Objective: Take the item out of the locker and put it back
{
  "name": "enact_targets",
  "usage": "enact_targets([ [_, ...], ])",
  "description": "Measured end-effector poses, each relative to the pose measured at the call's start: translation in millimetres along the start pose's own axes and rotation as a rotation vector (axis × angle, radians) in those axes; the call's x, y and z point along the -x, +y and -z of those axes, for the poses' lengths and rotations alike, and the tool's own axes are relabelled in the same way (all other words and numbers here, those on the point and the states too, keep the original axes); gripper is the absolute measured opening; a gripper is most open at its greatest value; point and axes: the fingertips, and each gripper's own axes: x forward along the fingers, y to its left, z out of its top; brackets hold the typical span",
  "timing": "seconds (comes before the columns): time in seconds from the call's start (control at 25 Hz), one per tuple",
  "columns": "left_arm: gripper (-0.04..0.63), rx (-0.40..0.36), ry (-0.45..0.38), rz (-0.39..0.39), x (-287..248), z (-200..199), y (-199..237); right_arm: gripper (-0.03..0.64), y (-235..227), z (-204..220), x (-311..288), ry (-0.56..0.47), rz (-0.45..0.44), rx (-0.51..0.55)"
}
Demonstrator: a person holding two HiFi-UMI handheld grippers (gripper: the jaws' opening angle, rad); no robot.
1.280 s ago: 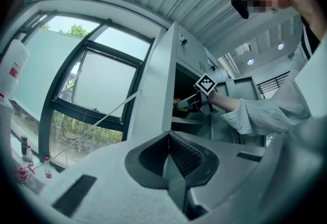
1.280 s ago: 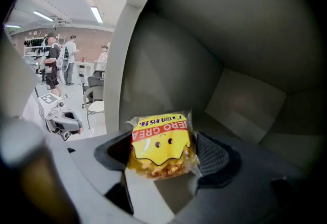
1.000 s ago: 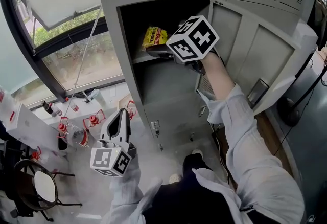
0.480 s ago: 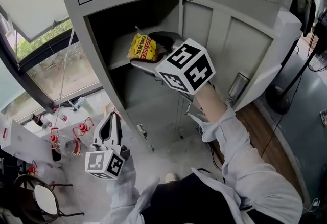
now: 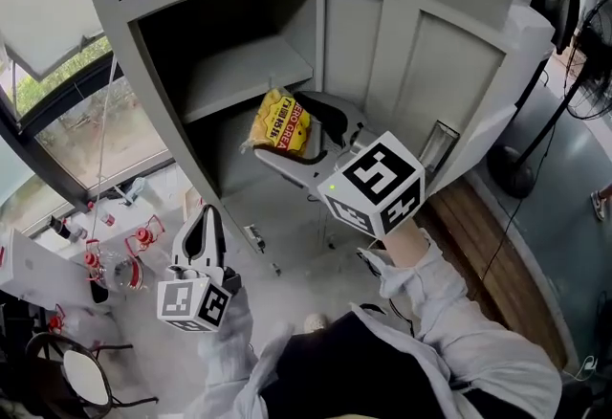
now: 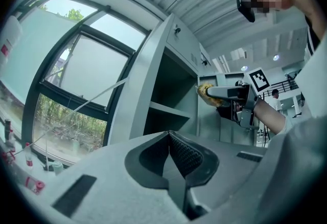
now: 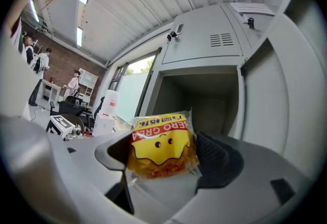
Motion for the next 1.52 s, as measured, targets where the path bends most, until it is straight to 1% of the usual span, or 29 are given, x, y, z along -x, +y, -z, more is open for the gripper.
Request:
enact_targets([
  [0.16,0.008,0.010,0.008,-0.004,1.9,8.5,2.6,0.370,7.2,26.3,12.5,-0.005,0.041,-0.026],
  [0.32,0.008,0.012,0.020,-0.008,2.8,16.4,4.9,0.370,16.2,58.1,17.2,0.032,0.045,-0.085],
  [0.52,0.008,0.018,0.030,-0.030,6.1,21.0,8.7,0.370,21.1,91.5,8.3,0.090,0.040,-0.134],
  [0.76,0.008,0.031,0.045,-0.053,13.1,32.4,13.6,0.370,15.9,122.7,-8.6,0.137,0.069,-0.174],
  [1.04,0.008,0.044,0.052,-0.069,12.6,39.3,22.6,0.370,3.3,139.9,-39.0,0.175,0.094,-0.178],
  [1.32,0.008,0.053,0.035,-0.092,8.8,38.9,34.6,0.370,-16.4,150.6,-92.0,0.216,0.109,-0.180],
  [1.52,0.008,0.063,0.023,-0.117,10.7,38.4,44.0,0.370,-36.6,166.4,-121.9,0.279,0.144,-0.161],
])
